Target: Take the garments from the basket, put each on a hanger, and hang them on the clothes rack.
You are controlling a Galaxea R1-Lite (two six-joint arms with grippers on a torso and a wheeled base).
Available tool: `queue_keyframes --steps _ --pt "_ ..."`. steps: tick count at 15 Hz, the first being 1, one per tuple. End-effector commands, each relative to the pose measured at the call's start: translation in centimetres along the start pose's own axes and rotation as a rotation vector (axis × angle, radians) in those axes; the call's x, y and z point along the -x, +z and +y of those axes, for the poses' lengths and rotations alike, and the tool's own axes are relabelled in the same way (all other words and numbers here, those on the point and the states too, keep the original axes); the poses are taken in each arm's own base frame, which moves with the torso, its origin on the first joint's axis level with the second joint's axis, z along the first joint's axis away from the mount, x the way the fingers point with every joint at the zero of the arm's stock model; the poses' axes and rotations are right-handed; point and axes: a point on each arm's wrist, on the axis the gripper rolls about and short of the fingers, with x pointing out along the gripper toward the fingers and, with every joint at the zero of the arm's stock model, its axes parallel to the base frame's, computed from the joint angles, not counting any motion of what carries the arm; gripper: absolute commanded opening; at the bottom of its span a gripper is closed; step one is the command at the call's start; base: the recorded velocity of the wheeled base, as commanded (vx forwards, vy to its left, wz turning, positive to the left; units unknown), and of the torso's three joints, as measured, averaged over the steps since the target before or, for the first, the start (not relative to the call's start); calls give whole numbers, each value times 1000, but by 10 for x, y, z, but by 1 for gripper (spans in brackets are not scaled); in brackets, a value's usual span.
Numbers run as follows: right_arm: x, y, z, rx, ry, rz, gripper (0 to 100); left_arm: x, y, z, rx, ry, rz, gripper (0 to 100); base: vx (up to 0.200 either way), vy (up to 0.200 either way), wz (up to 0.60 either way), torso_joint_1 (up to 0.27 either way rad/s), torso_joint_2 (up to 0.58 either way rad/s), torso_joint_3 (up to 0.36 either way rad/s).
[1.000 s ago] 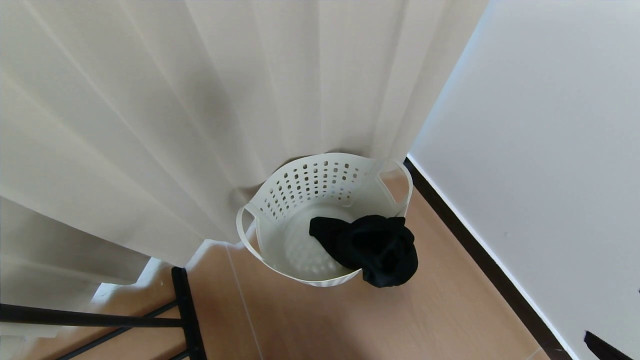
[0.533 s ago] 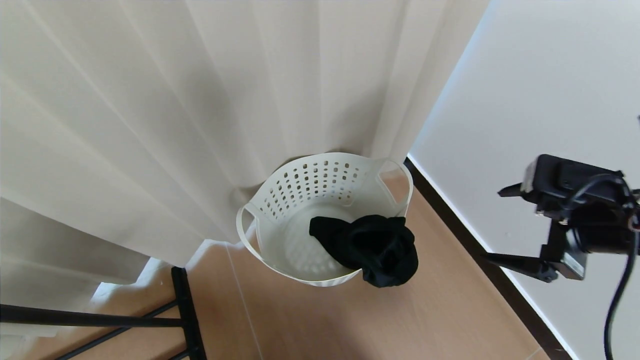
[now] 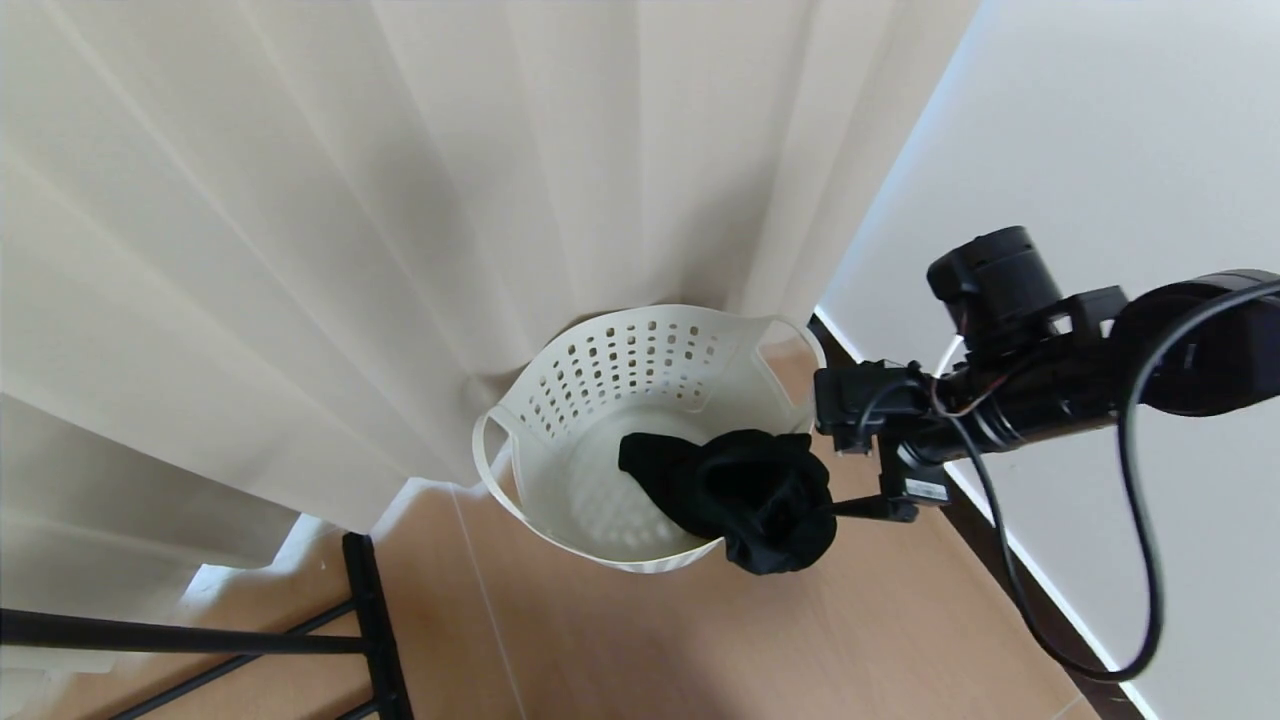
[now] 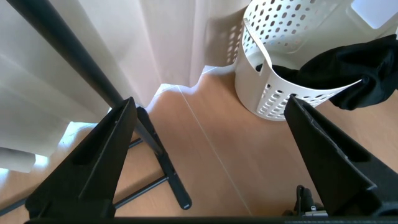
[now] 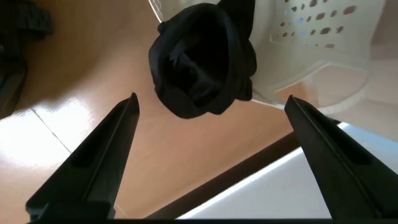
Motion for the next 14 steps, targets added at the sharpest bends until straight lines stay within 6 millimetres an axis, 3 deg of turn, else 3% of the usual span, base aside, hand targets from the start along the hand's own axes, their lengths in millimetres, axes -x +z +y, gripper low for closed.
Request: queue_keyframes --steps 1,6,8,10,14 --pt "-60 -7 -14 -32 60 39 100 0 0 0 0 0 1 100 0 0 0 0 0 0" --pt "-100 -12 -40 -22 9 103 100 0 0 0 0 0 1 100 0 0 0 0 0 0" --pt "-118 -17 -42 -29 16 119 100 0 0 0 0 0 1 100 0 0 0 0 0 0" --pt "-118 -13 -50 -29 -13 104 100 0 0 0 0 0 1 100 0 0 0 0 0 0" --pt "-137 -13 -56 -34 -21 97 100 0 0 0 0 0 1 100 0 0 0 0 0 0"
